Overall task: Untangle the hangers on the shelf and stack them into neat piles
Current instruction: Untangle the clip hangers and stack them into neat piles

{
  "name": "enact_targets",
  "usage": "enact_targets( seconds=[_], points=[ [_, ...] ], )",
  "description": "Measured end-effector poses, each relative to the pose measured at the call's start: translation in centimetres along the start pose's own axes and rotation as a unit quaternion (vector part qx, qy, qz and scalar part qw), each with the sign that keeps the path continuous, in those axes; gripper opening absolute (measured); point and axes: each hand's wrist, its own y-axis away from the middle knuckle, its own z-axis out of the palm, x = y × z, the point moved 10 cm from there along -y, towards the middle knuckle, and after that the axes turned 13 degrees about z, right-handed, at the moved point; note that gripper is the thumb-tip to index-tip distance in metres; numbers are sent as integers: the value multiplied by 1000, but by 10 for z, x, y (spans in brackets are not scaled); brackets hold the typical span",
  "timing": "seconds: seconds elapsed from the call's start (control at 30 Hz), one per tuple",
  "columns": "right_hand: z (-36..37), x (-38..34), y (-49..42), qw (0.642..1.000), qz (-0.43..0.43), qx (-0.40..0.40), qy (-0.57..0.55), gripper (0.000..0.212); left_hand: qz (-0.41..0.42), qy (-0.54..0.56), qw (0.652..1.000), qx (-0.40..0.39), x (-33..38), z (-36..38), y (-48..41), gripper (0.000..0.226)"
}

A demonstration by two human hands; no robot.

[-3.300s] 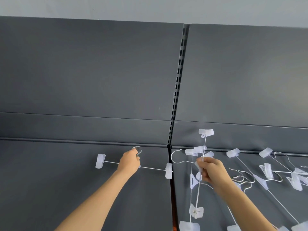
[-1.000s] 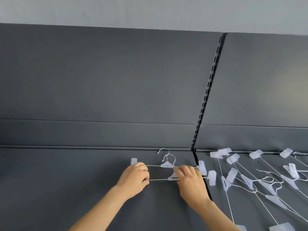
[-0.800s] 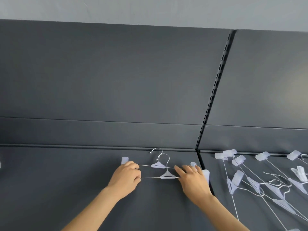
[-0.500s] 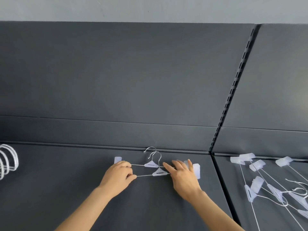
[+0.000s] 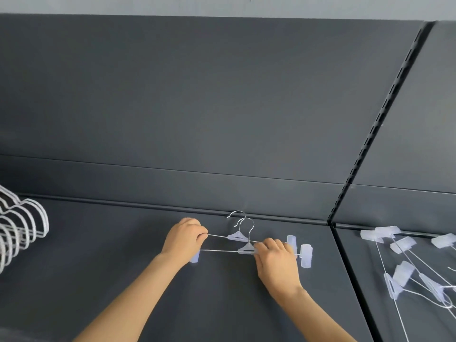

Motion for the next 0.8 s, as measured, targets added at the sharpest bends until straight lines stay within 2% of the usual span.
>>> enact_targets(
  seconds=[0.17,0.23,0.33,0.47,0.53,0.63,0.8],
  points=[
    [11,-9,4,999,23,-34,-30,38,-45,15,999,-16,-1,8,0,31],
    [16,-7,1,995,33,-55,-75,32,-43,13,999,-15,-3,10,1,26],
    [27,-5,0,988,21,-100,-119,42,-28,6,999,-14,-4,10,1,28],
    [20,-5,7,979,-7,-112,-170,43,-18,13,1000,-7,-5,11,1,29],
    [14,-1,8,978,-15,-104,-178,43,-25,8,1000,-2,-6,10,2,27],
    [8,4,9,978,-8,-102,-182,38,-32,8,999,-1,-8,11,1,36],
    [17,-20,16,978,-29,-119,-166,39,-1,-18,1000,-25,-6,17,0,30]
  ],
)
